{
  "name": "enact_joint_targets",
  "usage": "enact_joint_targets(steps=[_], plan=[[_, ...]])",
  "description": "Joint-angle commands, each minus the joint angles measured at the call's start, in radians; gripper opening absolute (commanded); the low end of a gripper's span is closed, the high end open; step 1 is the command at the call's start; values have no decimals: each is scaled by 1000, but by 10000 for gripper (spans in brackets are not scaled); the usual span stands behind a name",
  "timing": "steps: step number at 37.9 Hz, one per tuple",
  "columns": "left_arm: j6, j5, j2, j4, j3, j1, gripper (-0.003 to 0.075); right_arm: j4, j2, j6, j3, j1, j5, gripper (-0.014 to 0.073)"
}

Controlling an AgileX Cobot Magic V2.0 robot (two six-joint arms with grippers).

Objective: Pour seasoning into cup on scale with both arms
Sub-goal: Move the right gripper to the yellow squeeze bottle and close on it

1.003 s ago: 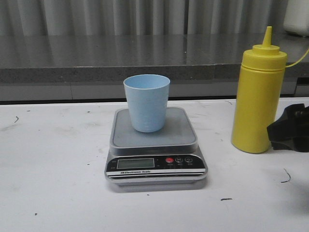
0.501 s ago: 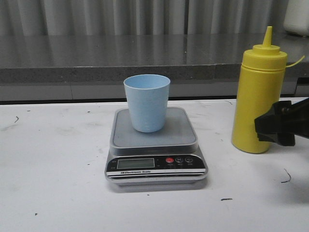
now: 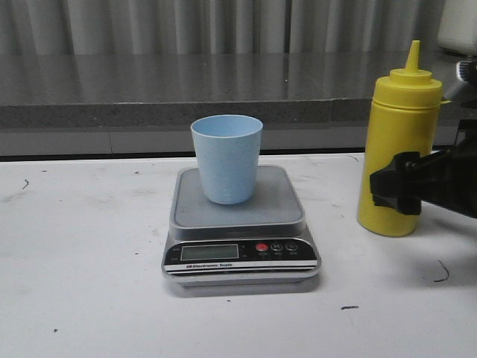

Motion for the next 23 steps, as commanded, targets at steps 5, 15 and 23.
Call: enact_joint_targets(steps=[5,15,23], plan=[[-8,-87,10,-10,-27,-1,-20,-7,30,0,-65,2,-128,652],[-8,-87,10,-10,-27,-1,-20,-7,97,0,-91,2,-263,652],[-8,-87,10,-10,-27,-1,-20,-7,173,0,-91,2,-364,652]])
